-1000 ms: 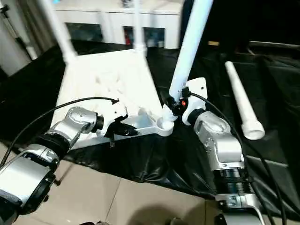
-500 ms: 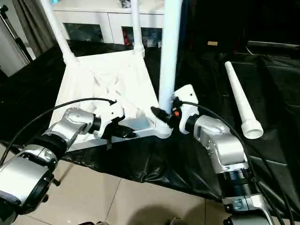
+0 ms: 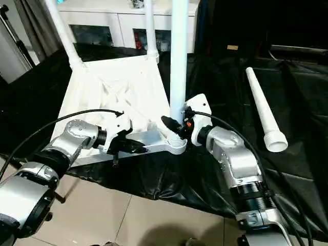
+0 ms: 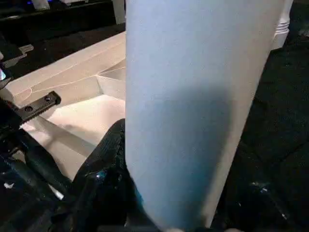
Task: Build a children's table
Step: Insert table leg to table base
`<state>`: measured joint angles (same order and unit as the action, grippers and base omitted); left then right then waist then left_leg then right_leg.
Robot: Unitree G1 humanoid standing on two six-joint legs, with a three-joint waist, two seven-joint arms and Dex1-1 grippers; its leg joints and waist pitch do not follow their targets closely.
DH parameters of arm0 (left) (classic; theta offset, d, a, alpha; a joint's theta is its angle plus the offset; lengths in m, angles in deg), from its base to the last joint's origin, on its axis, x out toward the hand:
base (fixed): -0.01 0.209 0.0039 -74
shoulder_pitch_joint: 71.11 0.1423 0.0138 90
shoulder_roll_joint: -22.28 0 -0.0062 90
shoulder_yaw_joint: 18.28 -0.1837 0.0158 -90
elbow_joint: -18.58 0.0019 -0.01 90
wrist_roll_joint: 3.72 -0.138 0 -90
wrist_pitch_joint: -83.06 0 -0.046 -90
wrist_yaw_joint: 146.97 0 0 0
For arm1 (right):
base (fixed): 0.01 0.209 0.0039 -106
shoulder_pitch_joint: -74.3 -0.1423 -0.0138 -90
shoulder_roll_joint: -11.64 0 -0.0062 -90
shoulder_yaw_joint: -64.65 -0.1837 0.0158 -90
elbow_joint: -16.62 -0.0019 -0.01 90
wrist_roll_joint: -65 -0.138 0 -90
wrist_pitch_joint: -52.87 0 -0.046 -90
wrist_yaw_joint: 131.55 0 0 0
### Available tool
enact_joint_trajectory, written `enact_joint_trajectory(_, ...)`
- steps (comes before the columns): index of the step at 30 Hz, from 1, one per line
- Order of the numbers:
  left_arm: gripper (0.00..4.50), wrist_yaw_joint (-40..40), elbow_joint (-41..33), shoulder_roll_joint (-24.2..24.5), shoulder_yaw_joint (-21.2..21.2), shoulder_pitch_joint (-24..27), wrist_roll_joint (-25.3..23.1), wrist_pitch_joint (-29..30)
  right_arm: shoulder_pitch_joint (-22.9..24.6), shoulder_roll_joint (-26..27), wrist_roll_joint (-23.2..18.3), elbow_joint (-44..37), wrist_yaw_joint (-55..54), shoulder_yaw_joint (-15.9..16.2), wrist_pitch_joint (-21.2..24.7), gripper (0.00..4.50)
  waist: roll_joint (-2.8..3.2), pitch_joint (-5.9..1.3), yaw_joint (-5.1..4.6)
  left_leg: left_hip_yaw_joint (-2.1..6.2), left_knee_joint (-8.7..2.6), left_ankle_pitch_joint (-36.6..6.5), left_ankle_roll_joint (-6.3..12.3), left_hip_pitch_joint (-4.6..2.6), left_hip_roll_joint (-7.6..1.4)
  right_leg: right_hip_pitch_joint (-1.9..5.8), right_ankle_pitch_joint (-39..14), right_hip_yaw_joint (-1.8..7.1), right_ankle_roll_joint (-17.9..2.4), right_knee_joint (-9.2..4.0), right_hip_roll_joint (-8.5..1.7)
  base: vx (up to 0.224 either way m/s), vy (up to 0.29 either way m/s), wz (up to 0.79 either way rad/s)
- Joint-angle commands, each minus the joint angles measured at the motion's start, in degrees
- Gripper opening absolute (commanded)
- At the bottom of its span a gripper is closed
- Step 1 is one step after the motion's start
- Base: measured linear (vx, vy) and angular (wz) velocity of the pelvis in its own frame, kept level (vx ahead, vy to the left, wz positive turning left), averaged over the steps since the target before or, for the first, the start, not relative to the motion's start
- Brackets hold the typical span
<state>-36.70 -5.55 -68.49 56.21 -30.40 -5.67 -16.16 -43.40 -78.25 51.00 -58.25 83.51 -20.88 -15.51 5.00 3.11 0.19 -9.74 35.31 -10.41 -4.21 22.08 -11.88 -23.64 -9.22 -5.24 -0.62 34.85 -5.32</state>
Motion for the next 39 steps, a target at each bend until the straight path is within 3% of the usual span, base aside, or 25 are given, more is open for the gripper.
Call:
enact_joint_trajectory(1,0.00,-0.98,-2.01,0.22,1.06,0.99,0.80,-0.46,1.06,0.29,0.45,2.03,-0.89,-0.83,-1.26,1.88,-1.48,-4.48,0.36,-0.04,-3.96,-10.60,4.96,-0.42,-0.39,3.91,-14.27,2.28,-12.86,-4.59,-2.62,0.000,0.000,0.00)
enact_joint_trajectory(10,0.00,0.48,-1.96,0.20,1.52,1.16,0.56,-0.05,5.75,1.85,-2.04,2.23,-1.09,-4.32,-5.52,1.88,-1.28,-4.51,0.43,-0.02,-4.06,-11.24,5.20,-0.50,-0.44,3.86,-13.51,2.26,-13.17,-4.61,-2.62,0.000,0.000,0.00)
enact_joint_trajectory(12,0.00,0.75,-1.95,0.18,1.74,1.10,0.42,-0.04,7.45,2.42,-2.75,2.78,-1.47,-5.76,-7.64,1.88,-0.83,-4.42,0.45,-0.03,-4.10,-12.03,5.06,-0.58,-0.50,3.78,-14.33,2.30,-13.00,-4.77,-2.76,0.000,0.000,0.00)
enact_joint_trajectory(13,0.00,0.83,-1.94,0.15,1.85,1.03,0.33,-0.04,8.76,2.84,-3.03,3.23,-1.81,-6.65,-9.34,1.88,-1.04,-4.47,0.39,-0.05,-4.10,-12.47,5.01,-0.54,-0.47,3.79,-14.52,2.29,-12.88,-4.88,-2.75,0.000,0.000,0.00)
enact_joint_trajectory(16,0.00,1.07,-1.98,0.13,1.86,0.94,0.20,-0.02,9.61,3.23,-2.94,3.91,-2.19,-7.27,-11.20,1.88,-0.92,-4.42,0.27,0.12,-4.30,-13.21,4.77,-0.60,-0.51,3.81,-14.78,2.16,-13.02,-4.84,-2.62,0.000,0.000,0.00)
enact_joint_trajectory(19,0.00,1.55,-1.89,-0.04,2.09,0.64,-0.04,0.07,11.70,3.81,-2.09,5.09,-2.49,-7.55,-15.34,1.88,-0.54,-4.26,0.29,0.05,-4.39,-14.95,4.40,-0.84,-0.57,3.55,-16.06,2.20,-12.88,-5.19,-2.70,0.000,0.000,0.00)
enact_joint_trajectory(26,0.00,2.18,-1.38,-0.12,1.96,0.10,-0.49,-0.05,14.19,2.77,0.61,3.74,-2.73,-5.37,-17.39,1.88,-0.51,-4.11,0.06,0.25,-4.81,-16.27,4.38,-0.85,-0.63,3.88,-15.88,2.07,-12.99,-5.26,-2.63,0.000,0.000,0.00)
enact_joint_trajectory(34,0.00,2.14,-1.20,0.10,1.72,-0.02,-1.05,-0.45,11.97,-0.04,3.94,1.07,-0.52,-0.18,-14.07,1.88,-0.67,-4.14,-0.05,0.23,-4.80,-15.59,4.52,-0.80,-0.56,3.93,-17.19,2.11,-12.24,-5.48,-2.67,0.000,0.000,0.00)
enact_joint_trajectory(37,0.00,2.12,-1.20,0.16,1.50,-0.07,-1.46,-0.66,10.43,-0.13,4.59,2.00,0.74,1.01,-13.93,1.88,-0.84,-4.00,-0.21,0.17,-4.76,-16.20,4.54,-0.73,-0.46,3.81,-19.29,2.02,-11.67,-5.72,-2.66,0.000,0.000,0.00)
enact_joint_trajectory(38,0.00,2.07,-1.27,0.17,1.46,-0.06,-1.53,-0.70,9.77,-0.06,4.47,2.55,1.15,1.24,-13.31,1.88,-1.71,-4.04,-0.25,0.08,-4.69,-16.02,4.66,-0.76,-0.46,3.80,-19.98,2.11,-11.42,-5.89,-2.72,0.000,0.000,0.00)
enact_joint_trajectory(39,0.00,1.98,-1.30,0.18,1.41,-0.05,-1.58,-0.74,9.34,-0.05,4.54,3.03,1.43,1.43,-13.24,1.88,-1.40,-4.08,-0.15,0.21,-4.69,-15.60,4.68,-0.67,-0.41,3.94,-20.10,2.08,-11.46,-5.61,-2.79,0.000,0.000,0.00)
